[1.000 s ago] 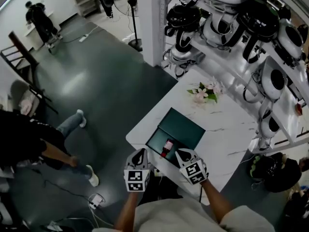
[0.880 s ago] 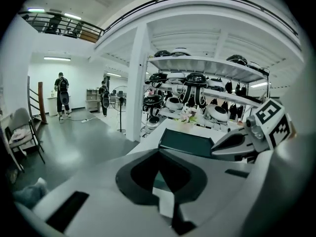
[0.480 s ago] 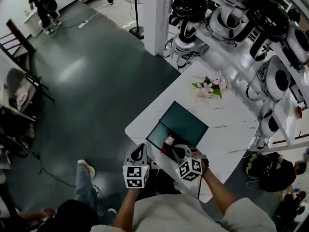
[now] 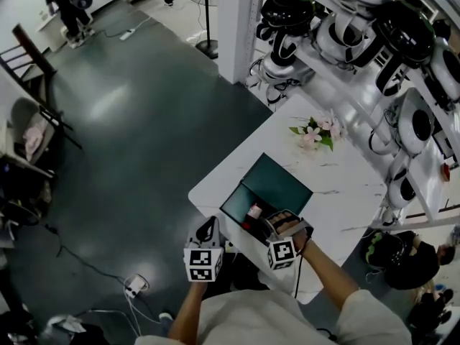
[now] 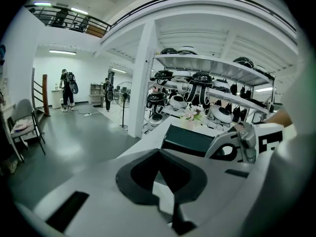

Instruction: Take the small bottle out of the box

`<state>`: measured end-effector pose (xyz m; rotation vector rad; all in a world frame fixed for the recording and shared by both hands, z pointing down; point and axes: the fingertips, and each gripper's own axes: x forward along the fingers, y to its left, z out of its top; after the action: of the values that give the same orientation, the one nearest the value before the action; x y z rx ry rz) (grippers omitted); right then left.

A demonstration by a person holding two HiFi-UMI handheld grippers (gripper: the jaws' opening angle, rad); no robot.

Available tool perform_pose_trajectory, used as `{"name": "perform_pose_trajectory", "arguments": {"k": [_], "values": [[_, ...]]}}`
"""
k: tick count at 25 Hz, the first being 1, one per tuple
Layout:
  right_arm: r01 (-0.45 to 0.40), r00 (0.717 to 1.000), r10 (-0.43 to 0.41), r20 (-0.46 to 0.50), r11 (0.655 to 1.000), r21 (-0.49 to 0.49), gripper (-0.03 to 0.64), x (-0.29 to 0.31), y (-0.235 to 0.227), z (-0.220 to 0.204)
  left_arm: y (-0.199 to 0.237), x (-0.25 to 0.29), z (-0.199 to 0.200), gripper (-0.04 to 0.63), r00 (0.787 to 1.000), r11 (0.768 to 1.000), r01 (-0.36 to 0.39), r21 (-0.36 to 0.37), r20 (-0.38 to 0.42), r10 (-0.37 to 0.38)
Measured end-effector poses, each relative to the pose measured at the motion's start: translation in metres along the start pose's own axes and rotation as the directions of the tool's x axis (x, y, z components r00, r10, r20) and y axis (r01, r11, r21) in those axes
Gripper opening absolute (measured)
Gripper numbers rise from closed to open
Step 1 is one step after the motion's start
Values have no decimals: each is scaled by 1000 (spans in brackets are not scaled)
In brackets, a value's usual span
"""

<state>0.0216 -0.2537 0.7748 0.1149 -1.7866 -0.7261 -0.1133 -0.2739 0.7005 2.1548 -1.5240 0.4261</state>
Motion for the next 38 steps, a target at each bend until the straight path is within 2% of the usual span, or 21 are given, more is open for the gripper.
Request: {"name": "perform_pose_trajectory", "arguments": {"k": [3,5,7,12,24,28,31,32,38], "values": [[-37,999,36,-13,998,-60,44,5,6,-2,-1,1,0,18,1000,1000,3,1,4,-3],[-63,998,60,-30,994,-93,176,9,7,-3,0,2,1,18,1000,1000,1,1,5,-1],[-62,998,57,-39,989,-132,240,15,6,-4,1,3,1,18,1000,1000,1,-1,6,-1],[-68,997,61,-44,981,-182,304,32,3,-1,5,1,-2,18,1000,1000,-4,-5,2,4],[-233,972,216,-97,945,-231,319,64,9,7,19,1,0,18,1000,1000,-12,-17,-3,12],[-302,953,289,-95,936,-181,319,68,10,5,23,5,-1,18,1000,1000,-12,-21,-3,12],[-351,936,338,-99,921,-170,289,69,14,4,24,8,-2,18,1000,1000,-10,-19,-6,10],[-363,931,349,-104,916,-170,272,68,15,4,25,9,-2,18,1000,1000,-9,-18,-8,9],[-377,925,361,-116,904,-201,268,69,16,5,23,10,-2,18,1000,1000,2,-22,-10,-2]]}}
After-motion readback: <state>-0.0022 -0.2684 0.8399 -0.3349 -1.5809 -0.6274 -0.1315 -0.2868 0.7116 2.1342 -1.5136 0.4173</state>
